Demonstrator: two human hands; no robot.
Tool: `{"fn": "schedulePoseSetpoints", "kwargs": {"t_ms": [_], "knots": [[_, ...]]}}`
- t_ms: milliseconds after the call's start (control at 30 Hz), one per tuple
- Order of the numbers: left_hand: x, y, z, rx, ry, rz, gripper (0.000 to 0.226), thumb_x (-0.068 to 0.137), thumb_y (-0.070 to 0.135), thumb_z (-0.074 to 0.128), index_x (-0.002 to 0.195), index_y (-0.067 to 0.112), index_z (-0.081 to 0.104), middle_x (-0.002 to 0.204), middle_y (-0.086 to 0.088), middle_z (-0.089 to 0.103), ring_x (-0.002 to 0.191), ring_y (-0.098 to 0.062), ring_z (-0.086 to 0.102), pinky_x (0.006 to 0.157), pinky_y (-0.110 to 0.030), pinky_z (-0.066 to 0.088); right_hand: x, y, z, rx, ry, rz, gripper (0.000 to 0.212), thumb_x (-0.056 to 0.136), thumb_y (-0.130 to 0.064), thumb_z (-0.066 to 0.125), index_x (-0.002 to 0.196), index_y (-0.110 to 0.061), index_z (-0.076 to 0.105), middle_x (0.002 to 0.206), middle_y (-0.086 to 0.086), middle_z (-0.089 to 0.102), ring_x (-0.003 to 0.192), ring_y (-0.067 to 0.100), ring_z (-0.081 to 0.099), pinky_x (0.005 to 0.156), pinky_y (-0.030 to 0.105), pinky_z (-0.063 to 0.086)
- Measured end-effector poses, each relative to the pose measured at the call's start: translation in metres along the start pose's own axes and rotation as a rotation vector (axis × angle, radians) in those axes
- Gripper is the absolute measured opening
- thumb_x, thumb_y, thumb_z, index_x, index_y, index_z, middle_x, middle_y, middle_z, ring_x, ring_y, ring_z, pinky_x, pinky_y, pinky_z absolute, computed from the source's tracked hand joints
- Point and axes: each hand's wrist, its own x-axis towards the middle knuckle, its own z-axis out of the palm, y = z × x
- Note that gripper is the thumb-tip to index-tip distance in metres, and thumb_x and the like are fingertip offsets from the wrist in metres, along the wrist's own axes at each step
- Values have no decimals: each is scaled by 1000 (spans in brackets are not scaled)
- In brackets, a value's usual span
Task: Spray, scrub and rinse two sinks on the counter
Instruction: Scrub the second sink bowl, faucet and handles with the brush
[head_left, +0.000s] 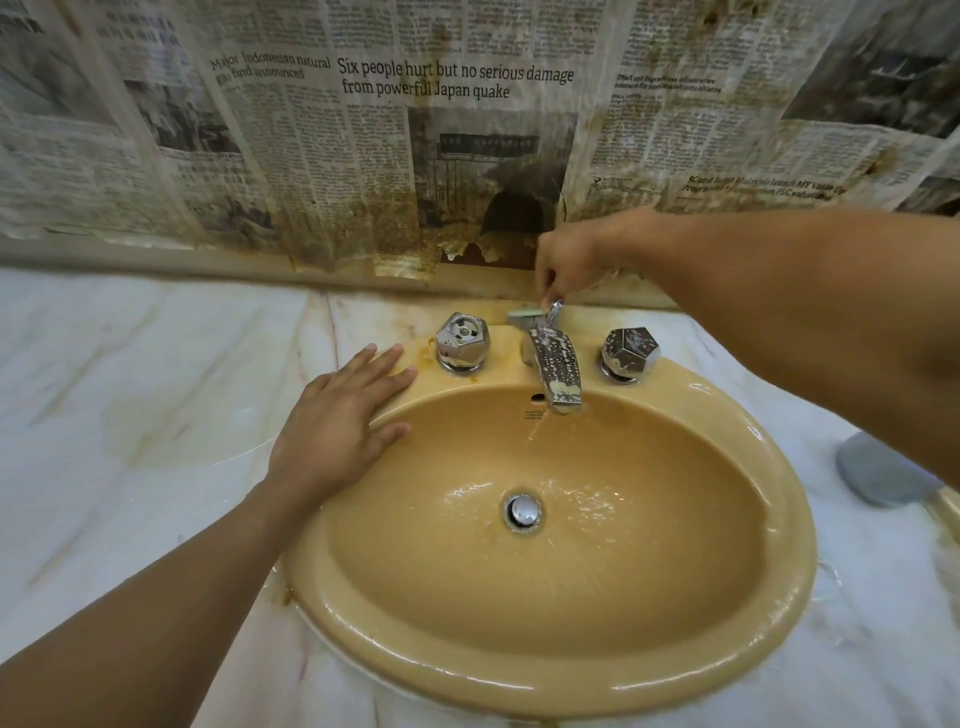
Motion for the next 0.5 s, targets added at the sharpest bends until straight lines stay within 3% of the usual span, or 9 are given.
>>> {"fn": "schedulePoseSetpoints", "kwargs": {"t_ms": [100,167,233,333,500], "knots": [[1,0,0,-8,5,-1,63,95,56,59,154,41,41,167,22,21,156,-4,12,118,-42,29,-3,14,13,99,47,-34,18,90,-33,76,73,-41,76,87,-8,77,92,24,71,86,47,61],[1,0,0,-9,9,-4,65,92,60,53,153,41,42,167,24,21,156,-3,12,117,-41,30,-17,25,18,136,42,-57,5,91,-34,75,88,-36,79,94,-10,76,97,18,68,89,39,56],[2,0,0,-5,12,-3,65,92,61,52,153,41,43,166,24,21,156,-2,12,117,-40,30,-28,40,24,130,25,-73,14,92,-34,75,102,-27,81,102,-13,75,101,12,66,93,33,51],[2,0,0,2,8,-5,65,92,62,52,153,42,43,166,25,21,156,-2,13,117,-41,31,-43,49,24,80,32,-59,16,90,-37,75,103,-29,82,96,-18,71,99,10,64,92,30,49],[1,2,-1,4,10,-14,65,91,62,50,152,41,44,166,23,23,156,-3,14,116,-42,32,-57,26,-1,12,217,7,13,91,-26,73,93,-17,81,91,0,76,89,21,67,82,36,56]]}}
